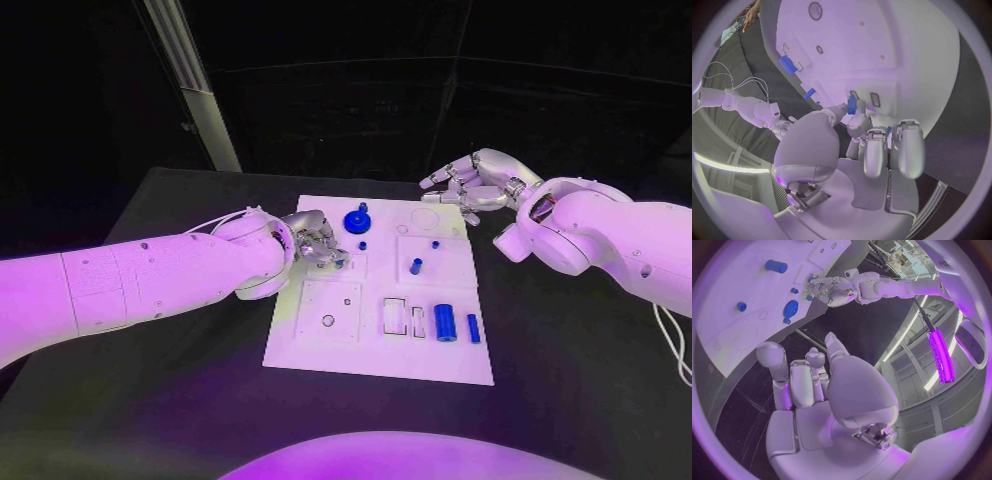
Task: Assemble the parts on the task board
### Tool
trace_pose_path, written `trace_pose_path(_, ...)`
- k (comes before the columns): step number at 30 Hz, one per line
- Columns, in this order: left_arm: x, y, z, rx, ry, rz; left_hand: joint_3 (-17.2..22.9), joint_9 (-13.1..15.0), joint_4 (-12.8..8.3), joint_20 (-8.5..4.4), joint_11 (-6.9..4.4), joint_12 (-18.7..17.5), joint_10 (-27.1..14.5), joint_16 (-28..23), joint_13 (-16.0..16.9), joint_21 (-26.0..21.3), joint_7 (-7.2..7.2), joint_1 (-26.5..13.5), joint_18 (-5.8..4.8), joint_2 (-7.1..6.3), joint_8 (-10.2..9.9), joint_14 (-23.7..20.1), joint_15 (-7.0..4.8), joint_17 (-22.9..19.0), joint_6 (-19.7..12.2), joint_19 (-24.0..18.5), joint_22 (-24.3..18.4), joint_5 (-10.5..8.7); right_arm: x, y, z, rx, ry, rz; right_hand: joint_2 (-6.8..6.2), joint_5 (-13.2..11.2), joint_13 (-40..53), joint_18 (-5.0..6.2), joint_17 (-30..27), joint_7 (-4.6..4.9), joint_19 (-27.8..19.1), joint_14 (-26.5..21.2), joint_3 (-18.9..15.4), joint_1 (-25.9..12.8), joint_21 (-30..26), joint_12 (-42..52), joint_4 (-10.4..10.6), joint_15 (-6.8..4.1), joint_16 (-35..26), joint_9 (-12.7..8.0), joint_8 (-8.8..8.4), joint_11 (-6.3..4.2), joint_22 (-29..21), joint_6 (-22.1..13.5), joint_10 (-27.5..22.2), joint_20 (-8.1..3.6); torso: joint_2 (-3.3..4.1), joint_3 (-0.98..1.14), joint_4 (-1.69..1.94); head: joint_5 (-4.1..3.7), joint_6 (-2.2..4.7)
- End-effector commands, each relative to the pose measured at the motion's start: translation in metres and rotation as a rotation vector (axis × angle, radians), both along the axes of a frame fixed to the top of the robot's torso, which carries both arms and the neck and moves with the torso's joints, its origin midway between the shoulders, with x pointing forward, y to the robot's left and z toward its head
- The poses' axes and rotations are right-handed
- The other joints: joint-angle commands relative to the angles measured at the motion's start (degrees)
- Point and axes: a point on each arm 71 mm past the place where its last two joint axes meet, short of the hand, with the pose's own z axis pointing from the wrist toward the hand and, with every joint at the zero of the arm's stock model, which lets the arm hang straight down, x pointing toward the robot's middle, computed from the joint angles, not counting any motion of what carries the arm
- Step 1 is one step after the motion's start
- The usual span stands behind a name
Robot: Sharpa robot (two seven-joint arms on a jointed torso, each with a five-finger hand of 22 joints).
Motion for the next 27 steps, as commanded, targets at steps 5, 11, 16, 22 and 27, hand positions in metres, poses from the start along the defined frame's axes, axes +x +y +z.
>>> trace_pose_path(5, -0.0029, 0.0, -0.0046, 0.036, 0.041, -0.021, 9.2, -0.1, -9.3, -0.17, 0.04, -0.2, 0.1, 0.2, -0.1, -0.1, -0.31, 0.7, -0.57, -0.21, 0.3, 6.0, 0.02, 15.1, 0.2, 0.1, 1.1, -0.29, 0.0, 0.0014, 0.0022, -0.002, -0.02, 0.012, -0.13, 0.3, -0.1, 0.8, -0.1, -0.16, -0.2, 1.9, -0.3, -0.6, -0.2, -0.3, 0.0, -0.22, -0.3, 0.0, 0.22, -0.18, -0.1, 0.2, 0.1, -0.38, -0.01, -0.01, -0.05, 0.03, -0.09)
trace_pose_path(11, -0.0045, 0.0005, -0.0055, 0.031, 0.062, -0.02, 9.1, -0.2, -9.3, -0.17, 0.01, -0.6, 0.0, 0.2, -0.6, -0.2, -0.37, 0.6, -0.53, -0.39, 0.3, 6.0, 0.01, 15.1, 0.4, 0.0, 0.9, -0.3, 0.0, 0.0032, 0.0021, -0.008, -0.024, 0.018, -0.13, 0.4, 0.0, 0.78, 0.2, -0.16, -0.2, 1.9, -0.3, -0.6, -0.2, -0.3, 0.0, -0.22, -0.1, -0.1, 0.2, -0.17, 0.0, 0.1, 0.1, -0.38, 0.03, 0.01, -0.09, 0.43, -0.24)
trace_pose_path(16, -0.0054, 0.0021, -0.0066, 0.019, 0.087, -0.009, 9.0, -0.3, -9.2, -0.18, -0.05, -0.9, -0.1, 0.2, -0.9, -0.3, -0.49, 0.3, -0.48, -0.5, 0.2, 6.0, -0.02, 15.1, 0.6, -0.1, 0.7, -0.26, 0.0004, 0.0031, 0.002, -0.011, -0.026, 0.019, -0.1, 0.5, -0.1, 0.82, 0.0, -0.15, -0.3, 1.9, -0.3, -0.6, -0.3, -0.4, 0.0, -0.22, -0.2, -0.1, 0.17, -0.17, -0.2, 0.0, 0.0, -0.38, -0.05, -0.04, 0.06, 0.29, -0.29)
trace_pose_path(22, -0.006, 0.0033, -0.0072, 0.018, 0.098, -0.006, 8.8, -0.5, -8.8, -0.27, -0.25, -0.7, 0.2, 0.2, -0.7, -0.3, -0.75, -0.4, -0.48, -0.52, 0.1, 6.0, -0.18, 15.1, 1.2, -0.1, 0.7, -0.24, 0.0006, 0.0039, 0.0019, -0.011, -0.028, 0.02, -0.06, 0.7, -0.2, 0.83, 0.0, -0.15, -0.3, 1.9, -0.4, -0.5, -0.4, -0.4, 0.0, -0.22, -0.3, -0.1, 0.16, -0.17, -0.3, 0.0, -0.1, -0.38, -0.02, -0.02, -0.06, 0.25, -0.37)
trace_pose_path(27, -0.0069, 0.0032, -0.0076, 0.007, 0.112, 0.0, 8.7, -0.7, -8.0, -0.39, -0.4, -0.5, 0.5, 0.2, -0.4, -0.4, -0.92, -1.3, -0.49, 0.06, 0.0, 6.0, -0.34, 15.1, 1.9, -0.1, 0.8, -0.15, 0.0007, 0.0042, 0.0019, -0.011, -0.028, 0.021, -0.06, 0.9, -0.2, 0.85, -0.1, -0.14, -0.3, 1.8, -0.4, -0.5, -0.5, -0.4, 0.0, -0.22, -0.4, -0.1, 0.16, -0.17, -0.4, -0.1, -0.1, -0.38, -0.03, -0.02, -0.07, 0.17, -0.5)
